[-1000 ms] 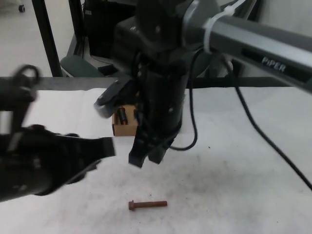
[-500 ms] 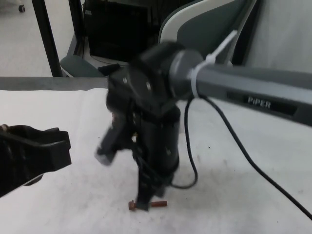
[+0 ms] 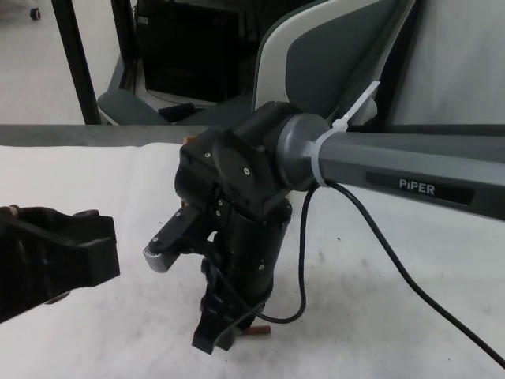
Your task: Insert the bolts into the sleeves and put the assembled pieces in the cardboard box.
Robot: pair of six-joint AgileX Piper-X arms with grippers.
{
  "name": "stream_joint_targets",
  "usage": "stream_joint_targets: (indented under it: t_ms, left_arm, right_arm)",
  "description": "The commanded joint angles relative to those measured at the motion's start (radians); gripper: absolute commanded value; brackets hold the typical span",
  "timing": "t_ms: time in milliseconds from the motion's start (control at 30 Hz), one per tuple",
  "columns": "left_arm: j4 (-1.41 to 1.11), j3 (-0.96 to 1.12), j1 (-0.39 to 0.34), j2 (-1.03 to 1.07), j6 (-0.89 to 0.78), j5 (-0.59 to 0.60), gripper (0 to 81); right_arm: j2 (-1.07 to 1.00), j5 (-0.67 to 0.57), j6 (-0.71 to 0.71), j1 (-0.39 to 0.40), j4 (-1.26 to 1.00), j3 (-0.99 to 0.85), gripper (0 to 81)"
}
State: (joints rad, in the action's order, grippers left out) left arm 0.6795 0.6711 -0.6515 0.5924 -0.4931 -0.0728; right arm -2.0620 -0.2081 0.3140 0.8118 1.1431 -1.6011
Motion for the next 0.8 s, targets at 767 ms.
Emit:
stream_joint_targets:
  t_ms: [767]
  left_arm:
    - [-0.007,-0.005,0.003,-0.011,0.030,-0.016,0.8]
  right_arm:
    - [-0.092,0.170,0.090,0.013,-0.084,0.004,48.7]
